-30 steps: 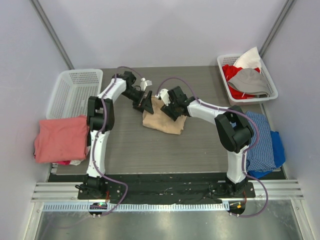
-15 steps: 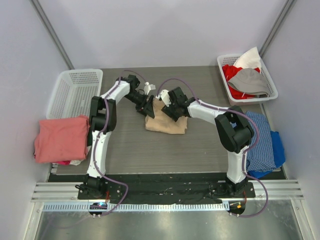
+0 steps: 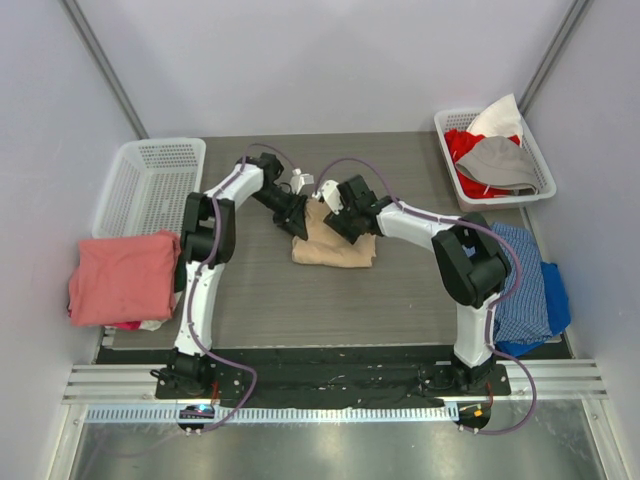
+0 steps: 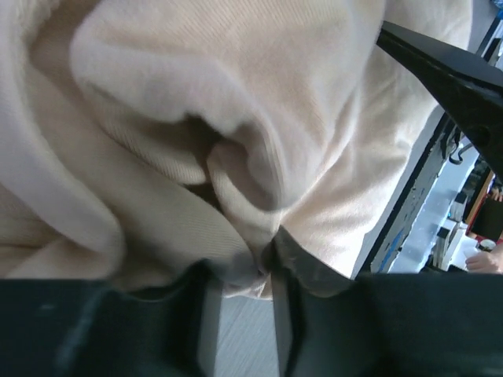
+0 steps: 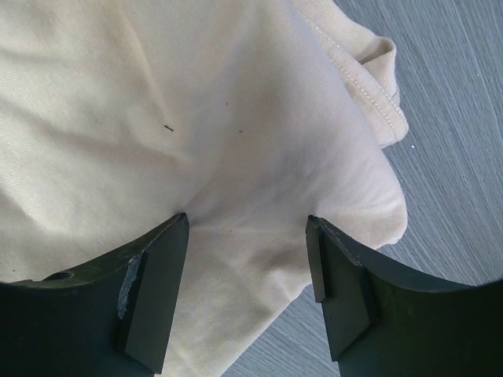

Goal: Fold and stack the t-shirts
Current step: Put the neatly folded tshirt into the corner of the board with the left arm

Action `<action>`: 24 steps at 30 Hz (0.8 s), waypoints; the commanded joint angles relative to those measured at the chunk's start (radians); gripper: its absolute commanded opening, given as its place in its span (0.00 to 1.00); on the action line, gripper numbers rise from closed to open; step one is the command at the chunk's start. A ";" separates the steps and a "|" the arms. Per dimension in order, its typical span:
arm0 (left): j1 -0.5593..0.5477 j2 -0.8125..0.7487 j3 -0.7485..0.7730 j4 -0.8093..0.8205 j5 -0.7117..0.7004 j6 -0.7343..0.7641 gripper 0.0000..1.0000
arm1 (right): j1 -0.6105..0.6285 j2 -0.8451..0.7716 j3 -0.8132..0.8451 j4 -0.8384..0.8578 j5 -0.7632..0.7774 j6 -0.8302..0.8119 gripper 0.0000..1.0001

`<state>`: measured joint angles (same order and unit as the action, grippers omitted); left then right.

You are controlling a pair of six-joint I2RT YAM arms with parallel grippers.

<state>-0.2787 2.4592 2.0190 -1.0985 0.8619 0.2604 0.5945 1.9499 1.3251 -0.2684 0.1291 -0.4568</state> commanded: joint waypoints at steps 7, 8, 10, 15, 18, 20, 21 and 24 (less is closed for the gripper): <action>-0.031 0.029 -0.020 0.005 -0.078 -0.009 0.00 | 0.007 -0.083 -0.033 0.032 0.010 -0.019 0.69; -0.033 0.023 -0.026 0.012 -0.081 -0.010 0.00 | 0.007 -0.086 -0.036 0.032 0.012 -0.019 0.70; -0.033 -0.002 -0.037 0.012 -0.084 -0.010 0.00 | 0.007 -0.101 -0.046 0.032 0.023 -0.023 0.70; -0.033 -0.100 -0.071 0.012 -0.101 0.000 0.00 | 0.005 -0.173 -0.090 0.083 0.130 -0.045 0.69; -0.033 -0.140 -0.089 0.008 -0.110 0.000 0.00 | 0.007 -0.210 -0.118 0.115 0.219 -0.078 0.70; -0.033 -0.175 -0.098 0.006 -0.115 0.003 0.00 | 0.007 -0.252 -0.138 0.138 0.257 -0.100 0.70; -0.031 -0.186 -0.103 0.003 -0.121 0.005 0.00 | 0.007 -0.264 -0.151 0.139 0.270 -0.105 0.69; -0.033 -0.227 -0.117 -0.004 -0.150 0.005 0.00 | 0.005 -0.298 -0.187 0.141 0.309 -0.121 0.69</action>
<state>-0.3096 2.3417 1.9129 -1.0859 0.7555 0.2459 0.5945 1.7287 1.1751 -0.1909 0.3374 -0.5385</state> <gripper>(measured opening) 0.055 0.695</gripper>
